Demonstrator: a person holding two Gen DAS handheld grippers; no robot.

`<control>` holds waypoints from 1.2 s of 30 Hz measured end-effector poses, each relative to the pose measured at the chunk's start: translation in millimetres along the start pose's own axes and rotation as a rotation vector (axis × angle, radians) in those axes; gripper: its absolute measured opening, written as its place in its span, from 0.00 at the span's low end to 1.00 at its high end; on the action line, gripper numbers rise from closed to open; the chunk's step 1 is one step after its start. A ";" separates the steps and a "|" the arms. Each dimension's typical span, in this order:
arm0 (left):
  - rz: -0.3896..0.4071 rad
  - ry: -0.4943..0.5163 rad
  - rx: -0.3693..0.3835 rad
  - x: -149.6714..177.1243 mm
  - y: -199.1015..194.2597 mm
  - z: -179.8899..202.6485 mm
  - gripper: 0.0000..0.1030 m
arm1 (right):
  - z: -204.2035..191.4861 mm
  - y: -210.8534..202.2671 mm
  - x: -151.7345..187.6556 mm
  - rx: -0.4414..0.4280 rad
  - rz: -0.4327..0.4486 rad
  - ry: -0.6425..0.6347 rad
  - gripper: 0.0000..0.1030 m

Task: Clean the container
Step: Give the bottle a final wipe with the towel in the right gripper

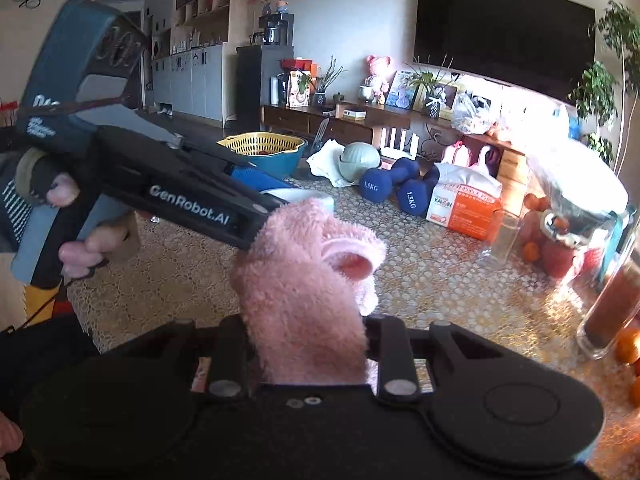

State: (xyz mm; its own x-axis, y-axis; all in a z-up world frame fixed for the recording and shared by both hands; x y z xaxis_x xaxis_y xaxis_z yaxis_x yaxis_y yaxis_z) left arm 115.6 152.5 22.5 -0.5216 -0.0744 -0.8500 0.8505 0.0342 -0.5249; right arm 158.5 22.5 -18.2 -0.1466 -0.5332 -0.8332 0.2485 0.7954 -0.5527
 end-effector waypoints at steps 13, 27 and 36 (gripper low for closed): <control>0.001 0.010 0.001 1.0 -1.6 1.1 0.51 | -21.5 36.6 35.7 -0.007 -0.229 -0.256 0.27; 0.003 0.051 -0.014 -0.2 3.9 18.7 0.52 | 60.1 7.5 59.7 0.090 -0.168 0.162 0.33; 0.002 0.067 -0.027 4.2 1.7 30.3 0.54 | 77.9 -7.9 87.3 0.086 -0.098 0.402 0.45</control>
State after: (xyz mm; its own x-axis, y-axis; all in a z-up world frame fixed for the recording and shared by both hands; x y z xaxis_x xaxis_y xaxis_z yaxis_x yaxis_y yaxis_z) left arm 116.9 122.1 19.4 -0.5236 -0.0074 -0.8519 0.8501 0.0612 -0.5231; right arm 218.3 -52.8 -85.3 -0.5308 -0.4366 -0.7264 0.2919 0.7105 -0.6403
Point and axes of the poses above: each gripper's, at about its wrist camera, not at the fingertips, and y roughly the way its jaws point, z to its right, x to its underside, the point moved 6 cm from there along y, roughly the way its jaws point, and after that the axes turned 1 degree about y, right-handed, at the moved point
